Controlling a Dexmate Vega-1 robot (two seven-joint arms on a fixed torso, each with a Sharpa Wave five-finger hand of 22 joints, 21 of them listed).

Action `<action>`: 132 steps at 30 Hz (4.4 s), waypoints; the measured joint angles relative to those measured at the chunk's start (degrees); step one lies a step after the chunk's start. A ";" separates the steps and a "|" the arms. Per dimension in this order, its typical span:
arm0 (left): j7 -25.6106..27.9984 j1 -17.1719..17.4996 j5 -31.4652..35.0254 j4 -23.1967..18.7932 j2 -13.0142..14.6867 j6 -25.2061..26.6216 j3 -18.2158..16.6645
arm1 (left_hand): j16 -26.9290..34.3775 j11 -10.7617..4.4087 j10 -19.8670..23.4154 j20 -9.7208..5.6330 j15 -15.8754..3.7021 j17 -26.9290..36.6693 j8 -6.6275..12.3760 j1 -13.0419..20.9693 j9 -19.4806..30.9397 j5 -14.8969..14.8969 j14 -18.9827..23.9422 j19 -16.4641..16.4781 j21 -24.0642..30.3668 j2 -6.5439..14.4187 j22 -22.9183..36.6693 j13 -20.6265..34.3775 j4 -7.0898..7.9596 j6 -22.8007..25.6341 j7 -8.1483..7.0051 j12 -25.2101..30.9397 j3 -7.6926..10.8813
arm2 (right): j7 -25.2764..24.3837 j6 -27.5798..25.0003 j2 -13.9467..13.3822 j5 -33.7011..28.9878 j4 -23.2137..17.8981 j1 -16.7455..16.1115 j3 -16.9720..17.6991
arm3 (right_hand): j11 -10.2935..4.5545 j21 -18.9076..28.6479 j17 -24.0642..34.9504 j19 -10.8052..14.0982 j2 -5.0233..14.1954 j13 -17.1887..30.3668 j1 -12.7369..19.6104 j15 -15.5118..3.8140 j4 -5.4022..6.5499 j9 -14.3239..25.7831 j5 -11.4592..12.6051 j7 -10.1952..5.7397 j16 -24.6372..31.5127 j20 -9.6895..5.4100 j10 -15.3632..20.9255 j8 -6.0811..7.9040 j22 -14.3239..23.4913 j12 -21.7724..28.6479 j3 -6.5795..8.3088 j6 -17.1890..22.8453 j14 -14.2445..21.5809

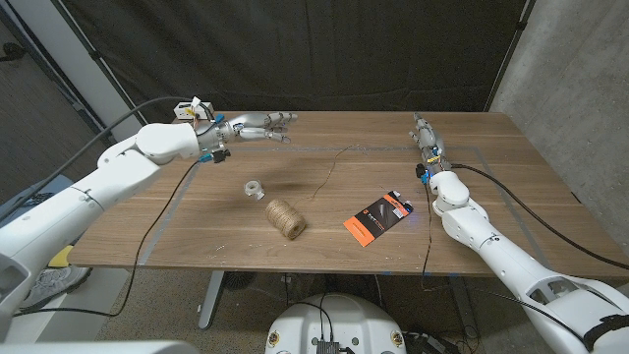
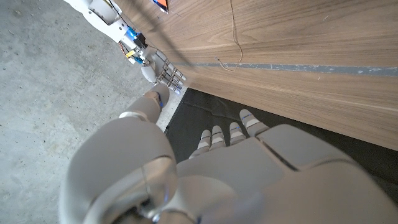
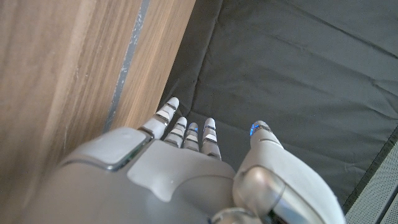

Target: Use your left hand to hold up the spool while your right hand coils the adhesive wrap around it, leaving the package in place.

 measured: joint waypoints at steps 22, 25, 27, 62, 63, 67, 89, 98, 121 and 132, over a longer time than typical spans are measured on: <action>-7.48 -2.73 3.58 -1.46 2.55 -0.18 1.19 | 0.45 0.04 -0.58 0.02 0.08 0.26 0.00 2.63 -0.01 0.72 -0.07 -0.57 0.01 0.22 -0.01 0.84 -0.24 -0.90 0.30 1.32 0.72 | -1.68 0.34 0.13 -2.02 2.22 1.83 -0.45 | 0.04 0.00 0.01 -0.40 0.00 0.01 0.00 0.11 -0.23 0.00 0.00 0.29 0.00 0.41 -1.00 0.00 0.00 0.00 -0.24 -1.07 -0.51; -8.54 -3.50 4.06 -1.79 3.01 -0.40 1.60 | 0.45 0.04 -0.58 0.02 0.08 0.26 0.00 2.63 -0.01 0.84 -0.07 -0.57 0.01 0.22 -0.01 1.06 -0.08 -0.90 0.29 1.32 0.89 | -2.22 0.58 0.14 -2.65 2.46 1.98 -0.50 | -0.24 0.00 0.01 -0.40 0.00 0.01 0.00 0.11 -0.39 0.00 0.00 0.06 0.00 0.41 -1.28 0.00 0.00 0.00 -0.40 -1.30 -0.51; -9.26 -3.94 4.42 -2.06 3.22 -0.48 1.85 | 0.45 0.04 -0.58 0.02 0.08 0.42 0.00 3.01 -0.01 0.83 -0.07 -0.57 0.01 0.00 -0.01 1.06 -0.01 -0.90 0.29 1.32 0.96 | -2.39 0.64 0.14 -2.84 2.54 2.07 -0.52 | -0.16 0.00 0.01 -0.39 0.00 0.01 0.00 0.33 -0.39 0.00 0.00 0.08 0.00 0.41 -1.42 0.00 0.00 0.00 -0.40 -1.28 -0.73; -17.04 -8.03 10.55 -8.27 5.52 2.04 3.88 | 0.89 0.15 -0.67 0.23 -0.21 0.81 0.78 6.24 0.26 1.05 1.26 -0.77 0.24 -1.27 0.29 2.65 -0.24 -1.31 0.71 3.40 1.18 | -5.68 1.27 0.02 -4.27 2.67 1.30 -0.03 | -0.29 0.00 0.03 -2.24 -0.31 0.01 -0.32 1.13 -0.79 0.00 0.00 -0.43 0.00 0.60 -4.39 0.00 0.00 0.00 -0.31 -3.84 -3.58; -17.04 -8.04 10.55 -8.46 5.60 2.04 3.88 | 0.89 0.15 -0.67 0.22 -0.21 0.98 0.78 6.27 0.26 1.05 1.26 -0.77 0.24 -1.31 0.29 2.70 -0.24 -1.32 0.71 3.47 1.18 | -5.70 1.27 0.02 -4.28 2.67 1.30 -0.03 | -0.28 0.00 0.03 -2.24 -0.31 0.01 -0.31 1.13 -0.79 0.00 0.00 -0.45 0.00 0.60 -4.39 0.00 0.00 0.00 -0.31 -3.86 -3.58; -17.62 -8.04 10.99 -9.75 6.11 2.79 3.84 | 0.89 0.15 -0.67 0.22 -0.21 1.05 0.78 6.27 0.25 1.06 1.26 -0.77 0.24 -1.30 0.29 2.92 -0.24 -1.62 1.02 3.61 1.18 | -5.88 1.27 0.02 -4.37 2.74 1.32 -0.01 | 0.02 0.00 0.03 -2.24 -0.31 0.01 -0.31 1.13 -0.78 0.00 0.00 -0.43 0.00 0.60 -4.69 0.01 0.00 0.00 -0.32 -4.46 -3.58; -14.45 -2.30 12.76 -17.68 11.64 6.19 0.30 | 1.33 0.35 -0.88 0.22 0.11 1.58 0.78 6.49 0.52 1.05 0.93 -0.77 0.24 -1.07 0.28 3.97 0.50 -1.40 1.23 4.96 0.76 | -5.97 1.27 -0.15 -4.56 3.89 1.65 -0.04 | 0.11 0.00 0.03 -2.78 -0.07 0.01 -0.55 1.35 -1.02 0.00 0.00 -0.43 0.00 1.15 -5.78 0.00 0.00 0.00 -0.56 -4.90 -4.41; -13.33 0.20 13.02 -19.64 13.69 6.38 -1.07 | 1.33 0.36 -0.89 0.22 0.11 2.04 0.78 6.49 0.51 0.95 0.93 -0.77 0.24 -1.07 0.28 4.55 0.50 -1.40 1.23 5.32 0.76 | -6.77 0.78 -0.72 -4.68 2.63 0.67 0.22 | 0.41 0.00 0.03 -2.86 -0.07 0.01 -0.54 1.64 -1.26 0.00 0.00 -0.54 0.00 1.23 -6.36 0.00 0.00 0.00 -0.32 -5.17 -4.71; -15.46 1.89 14.52 -19.92 15.54 5.55 -1.34 | 1.33 0.86 -2.42 0.53 0.81 2.91 0.77 6.92 0.79 0.82 0.19 -1.70 0.24 -1.07 0.27 5.94 0.73 -2.95 1.74 6.21 1.00 | -9.49 0.78 0.14 -6.12 3.55 0.58 0.01 | 0.76 0.00 0.03 -3.57 -0.05 0.01 -1.02 1.94 -1.50 0.00 0.00 -0.74 0.00 1.33 -7.05 -0.24 0.00 0.00 -0.56 -6.81 -5.63; -15.48 2.97 15.67 -20.59 16.21 5.36 -1.33 | 1.67 0.85 -2.42 0.53 0.81 3.18 0.77 7.14 0.79 0.82 0.20 -1.70 0.24 -0.85 0.27 6.48 0.73 -2.94 1.73 7.13 1.00 | -10.66 0.92 -0.10 -6.59 3.08 -0.03 0.09 | 0.75 0.00 0.03 -3.57 -0.05 0.01 -1.02 1.73 -1.50 0.00 0.00 -0.74 0.00 1.33 -7.04 -0.24 0.00 0.00 -0.56 -6.80 -5.85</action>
